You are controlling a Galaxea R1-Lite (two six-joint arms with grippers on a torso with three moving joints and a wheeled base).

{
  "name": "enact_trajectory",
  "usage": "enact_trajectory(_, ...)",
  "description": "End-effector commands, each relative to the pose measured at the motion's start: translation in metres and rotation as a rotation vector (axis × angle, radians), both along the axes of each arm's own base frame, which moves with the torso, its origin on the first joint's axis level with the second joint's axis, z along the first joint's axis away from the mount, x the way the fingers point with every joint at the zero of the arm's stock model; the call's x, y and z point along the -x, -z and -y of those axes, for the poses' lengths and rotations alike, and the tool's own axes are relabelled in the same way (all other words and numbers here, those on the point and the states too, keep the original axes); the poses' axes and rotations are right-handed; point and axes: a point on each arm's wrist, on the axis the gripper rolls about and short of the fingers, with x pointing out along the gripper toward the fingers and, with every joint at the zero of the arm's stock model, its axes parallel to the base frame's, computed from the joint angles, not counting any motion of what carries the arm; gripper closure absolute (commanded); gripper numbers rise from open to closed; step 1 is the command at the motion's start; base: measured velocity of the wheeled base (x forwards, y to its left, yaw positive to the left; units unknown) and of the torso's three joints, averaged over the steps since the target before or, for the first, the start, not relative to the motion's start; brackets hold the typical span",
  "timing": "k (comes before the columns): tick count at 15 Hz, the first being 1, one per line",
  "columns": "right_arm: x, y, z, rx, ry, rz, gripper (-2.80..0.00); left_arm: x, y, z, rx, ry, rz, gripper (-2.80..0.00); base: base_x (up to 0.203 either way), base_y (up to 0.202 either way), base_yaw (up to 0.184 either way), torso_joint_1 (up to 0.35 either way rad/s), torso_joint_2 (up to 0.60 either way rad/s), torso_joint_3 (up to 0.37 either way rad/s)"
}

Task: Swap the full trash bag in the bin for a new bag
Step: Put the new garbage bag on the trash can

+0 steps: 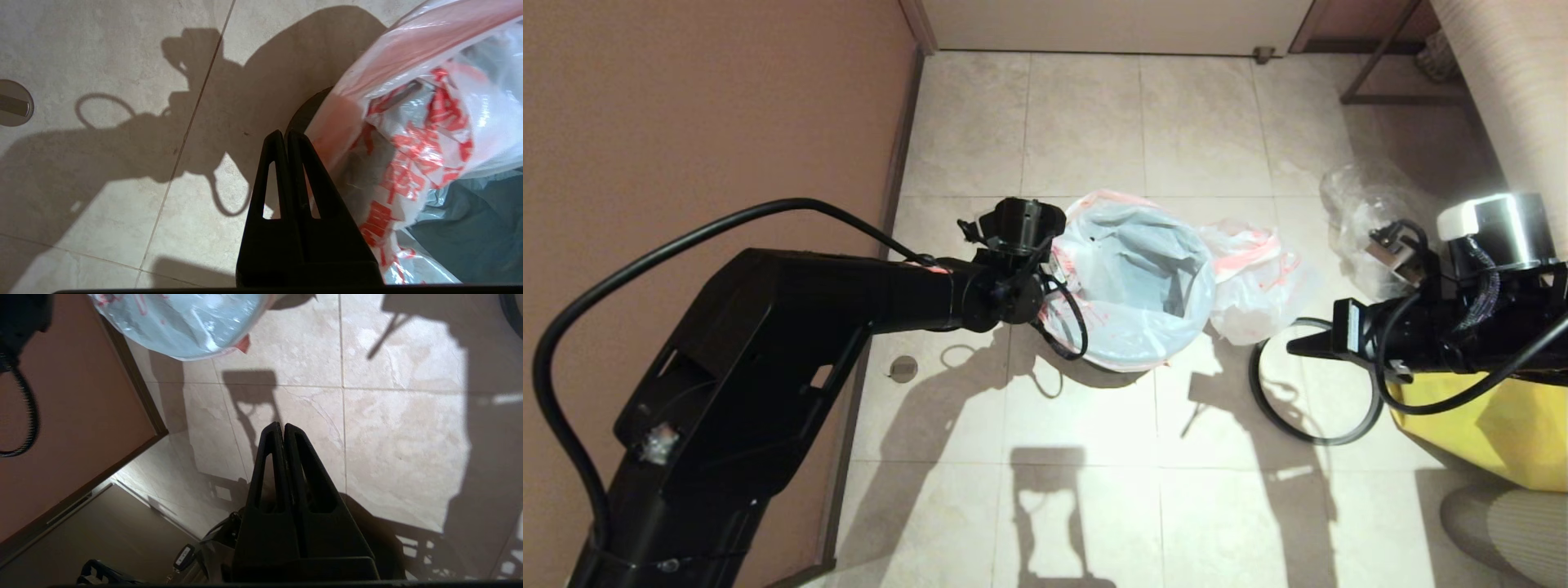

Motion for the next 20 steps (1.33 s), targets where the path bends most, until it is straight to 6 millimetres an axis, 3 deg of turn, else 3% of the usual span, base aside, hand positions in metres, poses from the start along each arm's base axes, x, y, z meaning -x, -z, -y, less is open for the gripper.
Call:
enact_trajectory(1, -0.004, -0.004, -0.005, -0.006, -0.014, 0.021, 0.0, -0.005, 0.007, -0.002, -0.001, -0.012, -0.002, 0.0, 0.0, 0.0, 0.0, 0.0, 0.0, 0.0)
enact_trajectory(4, -0.005, -0.008, -0.009, -0.008, -0.027, 0.037, 0.0, -0.014, 0.018, -0.006, -0.002, -0.026, 0.009, 0.0, 0.0, 0.0, 0.0, 0.0, 0.0, 0.0)
enact_trajectory(6, -0.005, -0.008, -0.009, -0.008, -0.028, 0.035, 0.0, -0.014, 0.013, -0.007, 0.0, -0.025, 0.029, 0.0, 0.0, 0.0, 0.0, 0.0, 0.0, 0.0)
enact_trajectory(10, -0.006, -0.004, -0.009, -0.007, -0.027, 0.024, 0.0, 0.011, -0.046, -0.02, 0.058, -0.023, 0.109, 0.0, 0.0, 0.0, 0.0, 0.0, 0.0, 0.0)
enact_trajectory(12, -0.007, -0.001, -0.009, -0.005, -0.027, 0.012, 0.0, 0.029, -0.066, -0.025, 0.106, 0.041, 0.115, 0.0, 0.0, 0.0, 0.0, 0.0, 0.0, 0.0)
enact_trajectory(14, -0.008, 0.001, -0.01, -0.004, -0.027, 0.007, 0.0, 0.033, -0.061, -0.024, 0.139, 0.134, 0.074, 0.0, 0.0, 0.0, 0.0, 0.0, 0.0, 0.0)
enact_trajectory(17, -0.008, 0.0, -0.01, -0.004, -0.027, 0.008, 0.0, 0.019, -0.032, -0.015, 0.114, 0.142, 0.02, 0.0, 0.0, 0.0, 0.0, 0.0, 0.0, 0.0)
enact_trajectory(20, -0.008, 0.004, -0.01, -0.002, -0.027, -0.005, 0.0, 0.01, -0.019, -0.009, 0.108, 0.141, 0.009, 0.0, 0.0, 0.0, 0.0, 0.0, 0.0, 0.0)
